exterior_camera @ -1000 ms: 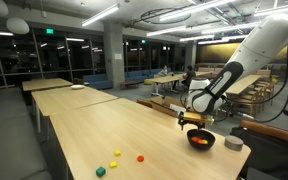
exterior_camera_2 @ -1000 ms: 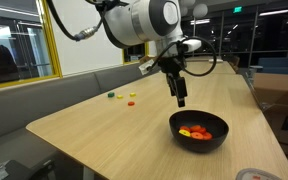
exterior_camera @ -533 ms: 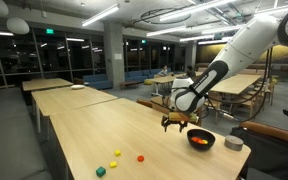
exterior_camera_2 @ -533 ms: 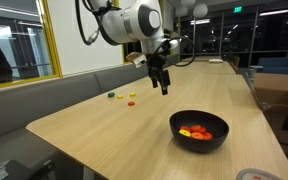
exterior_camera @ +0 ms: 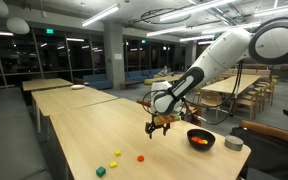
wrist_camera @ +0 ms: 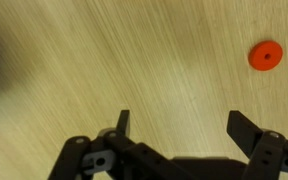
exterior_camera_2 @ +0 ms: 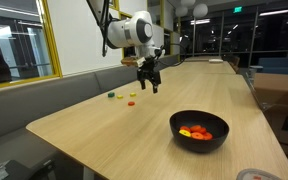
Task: Put some of the rings in the bowl
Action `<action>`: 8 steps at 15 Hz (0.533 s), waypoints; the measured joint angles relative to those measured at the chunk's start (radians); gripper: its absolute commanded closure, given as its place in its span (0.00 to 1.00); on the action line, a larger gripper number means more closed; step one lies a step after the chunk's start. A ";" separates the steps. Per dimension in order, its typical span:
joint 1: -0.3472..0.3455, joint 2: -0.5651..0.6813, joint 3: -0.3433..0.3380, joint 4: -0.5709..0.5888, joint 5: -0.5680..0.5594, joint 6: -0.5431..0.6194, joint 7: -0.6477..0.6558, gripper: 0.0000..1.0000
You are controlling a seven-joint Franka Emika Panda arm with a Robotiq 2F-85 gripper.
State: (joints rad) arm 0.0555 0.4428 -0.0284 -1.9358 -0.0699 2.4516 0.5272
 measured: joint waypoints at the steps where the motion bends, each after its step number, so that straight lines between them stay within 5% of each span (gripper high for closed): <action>1: 0.006 0.030 0.003 0.042 0.003 -0.027 -0.025 0.00; 8: 0.028 0.183 0.038 0.236 0.027 -0.121 -0.157 0.00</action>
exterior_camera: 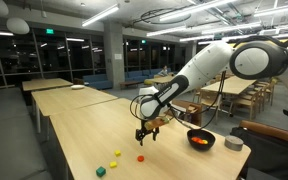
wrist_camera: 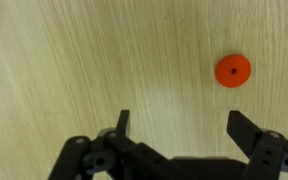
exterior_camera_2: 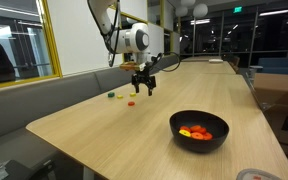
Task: Put some of the rings in the bowl
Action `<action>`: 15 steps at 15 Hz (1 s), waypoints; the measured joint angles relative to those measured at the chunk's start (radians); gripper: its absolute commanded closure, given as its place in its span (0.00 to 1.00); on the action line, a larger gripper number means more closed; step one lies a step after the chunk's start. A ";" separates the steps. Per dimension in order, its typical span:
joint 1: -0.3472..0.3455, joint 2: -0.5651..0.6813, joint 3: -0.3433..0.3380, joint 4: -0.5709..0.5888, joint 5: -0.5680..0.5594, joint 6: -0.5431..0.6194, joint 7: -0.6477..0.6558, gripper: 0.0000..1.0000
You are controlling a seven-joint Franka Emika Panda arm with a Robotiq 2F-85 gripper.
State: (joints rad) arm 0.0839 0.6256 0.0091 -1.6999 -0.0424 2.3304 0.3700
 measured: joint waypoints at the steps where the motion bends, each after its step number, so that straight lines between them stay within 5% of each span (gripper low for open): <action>1: 0.006 0.010 0.007 0.005 0.003 0.000 -0.007 0.00; 15: 0.068 0.066 0.028 -0.012 0.026 0.106 -0.015 0.00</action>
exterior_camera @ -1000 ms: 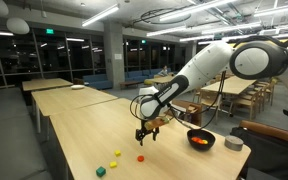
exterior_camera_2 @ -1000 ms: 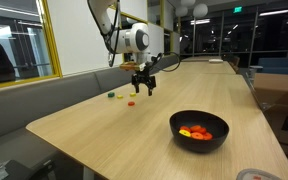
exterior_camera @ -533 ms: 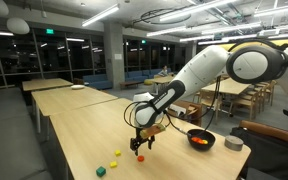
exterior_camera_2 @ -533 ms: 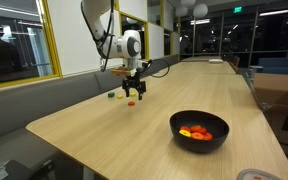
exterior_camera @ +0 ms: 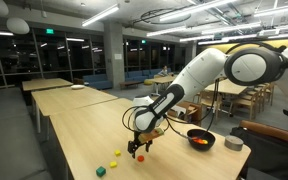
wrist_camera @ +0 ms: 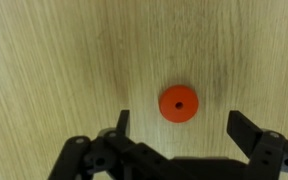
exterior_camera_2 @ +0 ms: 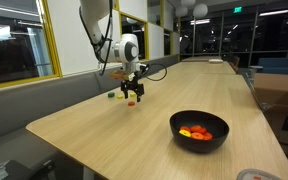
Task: Put some of the rings in the bowl
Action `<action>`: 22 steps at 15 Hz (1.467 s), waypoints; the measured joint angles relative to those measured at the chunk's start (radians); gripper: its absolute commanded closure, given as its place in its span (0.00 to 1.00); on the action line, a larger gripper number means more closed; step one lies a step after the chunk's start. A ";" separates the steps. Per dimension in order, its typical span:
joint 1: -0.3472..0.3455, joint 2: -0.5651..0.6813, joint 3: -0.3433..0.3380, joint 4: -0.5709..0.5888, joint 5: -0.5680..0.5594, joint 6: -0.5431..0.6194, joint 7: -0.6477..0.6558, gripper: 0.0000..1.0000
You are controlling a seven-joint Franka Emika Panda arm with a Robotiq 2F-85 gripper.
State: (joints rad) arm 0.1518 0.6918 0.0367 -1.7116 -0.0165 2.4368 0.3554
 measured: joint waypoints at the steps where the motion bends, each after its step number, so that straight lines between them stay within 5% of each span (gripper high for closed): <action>1: 0.000 0.004 0.000 -0.002 0.000 0.010 0.000 0.00; 22: 0.035 0.005 -0.018 -0.051 0.000 0.063 -0.005 0.00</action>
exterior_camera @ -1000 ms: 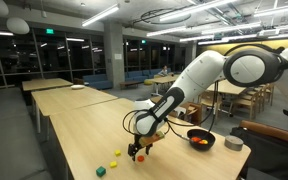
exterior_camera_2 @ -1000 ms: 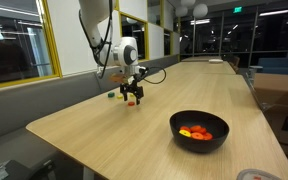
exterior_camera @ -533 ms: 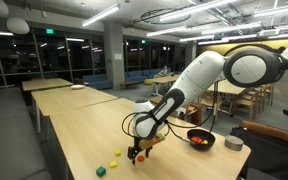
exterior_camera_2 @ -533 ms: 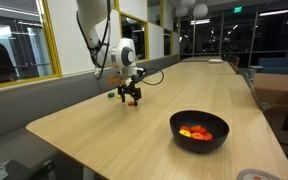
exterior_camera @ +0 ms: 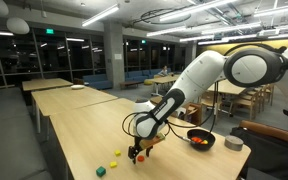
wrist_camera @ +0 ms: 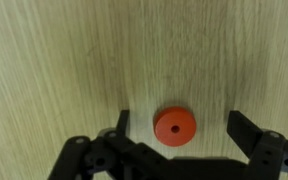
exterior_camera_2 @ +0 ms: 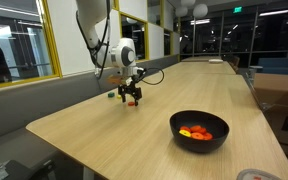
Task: Put some of the rings in the bowl
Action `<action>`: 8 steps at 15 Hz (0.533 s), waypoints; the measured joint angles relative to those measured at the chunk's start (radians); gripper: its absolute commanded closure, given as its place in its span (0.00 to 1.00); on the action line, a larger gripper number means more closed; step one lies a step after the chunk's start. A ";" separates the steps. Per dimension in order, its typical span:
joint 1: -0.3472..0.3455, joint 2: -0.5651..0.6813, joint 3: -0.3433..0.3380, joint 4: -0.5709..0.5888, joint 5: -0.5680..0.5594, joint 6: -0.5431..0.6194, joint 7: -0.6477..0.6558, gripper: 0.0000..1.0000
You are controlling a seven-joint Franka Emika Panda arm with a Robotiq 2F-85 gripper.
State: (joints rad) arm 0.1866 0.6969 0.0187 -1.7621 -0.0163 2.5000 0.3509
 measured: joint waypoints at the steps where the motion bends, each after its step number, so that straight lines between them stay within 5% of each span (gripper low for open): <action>1: 0.000 -0.002 -0.002 0.000 0.000 0.000 0.000 0.00; 7: 0.000 -0.007 -0.010 -0.001 0.000 0.000 0.000 0.00; 8: 0.000 -0.007 -0.010 -0.002 0.000 0.000 0.000 0.10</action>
State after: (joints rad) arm 0.1867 0.6897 0.0085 -1.7638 -0.0164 2.5000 0.3509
